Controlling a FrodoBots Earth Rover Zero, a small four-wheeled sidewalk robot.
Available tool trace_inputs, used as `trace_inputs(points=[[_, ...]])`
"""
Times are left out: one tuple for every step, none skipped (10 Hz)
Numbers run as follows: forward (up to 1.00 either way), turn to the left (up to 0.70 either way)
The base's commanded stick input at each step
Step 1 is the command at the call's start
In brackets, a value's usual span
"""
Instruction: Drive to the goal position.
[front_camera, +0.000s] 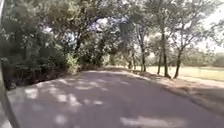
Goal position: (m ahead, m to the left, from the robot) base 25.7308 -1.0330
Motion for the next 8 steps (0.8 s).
trace_inputs(points=[[0.70, 0.00], [0.70, 0.00], [0.70, 0.00], [0.70, 0.00], [0.70, 0.00], [0.70, 0.00], [0.70, 0.00], [0.70, 0.00]])
